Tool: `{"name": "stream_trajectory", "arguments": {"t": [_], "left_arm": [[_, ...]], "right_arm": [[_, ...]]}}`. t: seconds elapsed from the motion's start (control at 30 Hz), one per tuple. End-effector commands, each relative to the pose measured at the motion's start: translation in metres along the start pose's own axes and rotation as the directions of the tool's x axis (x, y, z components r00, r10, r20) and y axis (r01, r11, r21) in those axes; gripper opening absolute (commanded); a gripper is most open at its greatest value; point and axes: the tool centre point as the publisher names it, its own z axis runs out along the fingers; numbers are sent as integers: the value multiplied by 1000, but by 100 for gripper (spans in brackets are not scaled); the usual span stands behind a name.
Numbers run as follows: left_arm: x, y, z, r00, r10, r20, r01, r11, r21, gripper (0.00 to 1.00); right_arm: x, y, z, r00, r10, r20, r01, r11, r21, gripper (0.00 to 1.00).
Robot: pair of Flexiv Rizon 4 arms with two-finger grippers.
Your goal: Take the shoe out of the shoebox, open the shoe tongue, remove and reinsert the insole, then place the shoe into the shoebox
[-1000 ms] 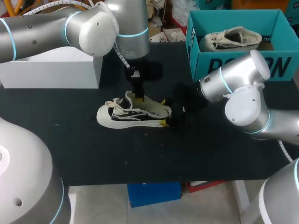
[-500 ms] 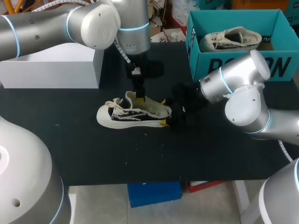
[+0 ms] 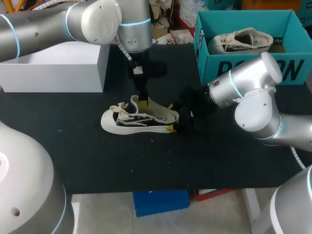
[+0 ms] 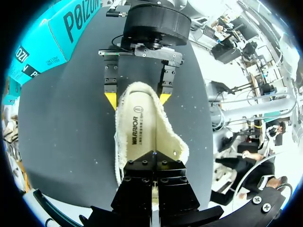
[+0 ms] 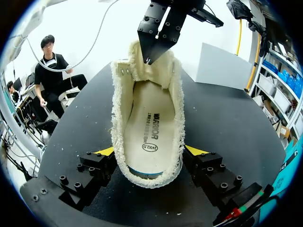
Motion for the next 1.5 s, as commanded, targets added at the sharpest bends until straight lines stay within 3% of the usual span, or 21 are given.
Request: {"name": "stream_trajectory", "arguments": {"t": [0.03, 0.33, 0.93, 1.5], "left_arm": [[-1, -5, -1, 1000, 8, -23, -8, 1000, -11, 0], [7, -9, -3, 1000, 1, -32, -2, 999, -40, 0], [3, -7, -2, 1000, 21, -15, -22, 999, -39, 0], [-3, -6, 34, 998, 37, -53, -40, 998, -50, 0]], "right_arm": [[1, 1, 1, 1000, 2, 2, -2, 1000, 4, 0], [1, 1, 1, 1000, 2, 2, -2, 1000, 4, 0], [1, 1, 1, 1000, 2, 2, -2, 1000, 4, 0], [1, 1, 1, 1000, 2, 2, -2, 1000, 4, 0]]}}
